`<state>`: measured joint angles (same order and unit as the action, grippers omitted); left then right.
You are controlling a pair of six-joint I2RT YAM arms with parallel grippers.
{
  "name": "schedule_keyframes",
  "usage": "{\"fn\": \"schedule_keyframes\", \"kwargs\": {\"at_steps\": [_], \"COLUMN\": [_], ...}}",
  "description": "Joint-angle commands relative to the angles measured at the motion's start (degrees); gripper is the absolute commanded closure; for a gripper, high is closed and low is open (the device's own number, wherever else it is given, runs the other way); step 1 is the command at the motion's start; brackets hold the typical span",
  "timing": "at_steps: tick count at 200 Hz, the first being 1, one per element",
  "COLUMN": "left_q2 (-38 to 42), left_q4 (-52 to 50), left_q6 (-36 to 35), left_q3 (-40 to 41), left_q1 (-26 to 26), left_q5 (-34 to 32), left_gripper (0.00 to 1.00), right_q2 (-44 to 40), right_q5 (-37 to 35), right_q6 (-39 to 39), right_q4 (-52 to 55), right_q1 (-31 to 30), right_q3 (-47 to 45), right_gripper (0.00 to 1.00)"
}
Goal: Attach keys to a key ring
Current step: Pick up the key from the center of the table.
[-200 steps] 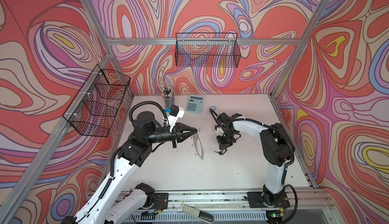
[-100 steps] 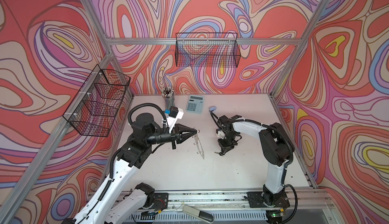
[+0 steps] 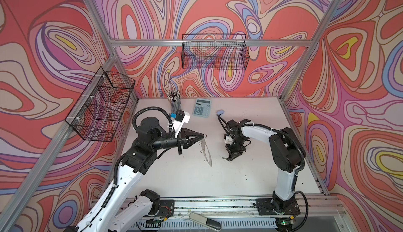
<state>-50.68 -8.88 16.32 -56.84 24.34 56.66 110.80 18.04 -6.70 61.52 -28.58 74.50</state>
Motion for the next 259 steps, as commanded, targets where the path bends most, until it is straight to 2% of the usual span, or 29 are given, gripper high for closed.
{"fn": "schedule_keyframes", "kwargs": {"at_steps": [1, 212, 259], "left_q2": [0.58, 1.18, 0.93], "left_q4": [3.00, 3.15, 3.16], "left_q6": [0.30, 0.19, 0.21], "left_q3": [0.50, 1.02, 0.96], "left_q1": [-0.02, -0.05, -0.04], "left_q5": [1.21, 1.68, 1.66], "left_gripper": [1.00, 1.00, 1.00], "right_q2": [-1.83, 3.09, 0.79], "right_q5": [0.72, 4.00, 3.67], "right_q6": [0.11, -0.02, -1.14], "right_q4": [1.35, 0.62, 1.97], "right_q1": [-0.16, -0.36, -0.35], "right_q3": [-1.17, -1.04, -2.04], "right_gripper": [0.83, 0.83, 0.81]}}
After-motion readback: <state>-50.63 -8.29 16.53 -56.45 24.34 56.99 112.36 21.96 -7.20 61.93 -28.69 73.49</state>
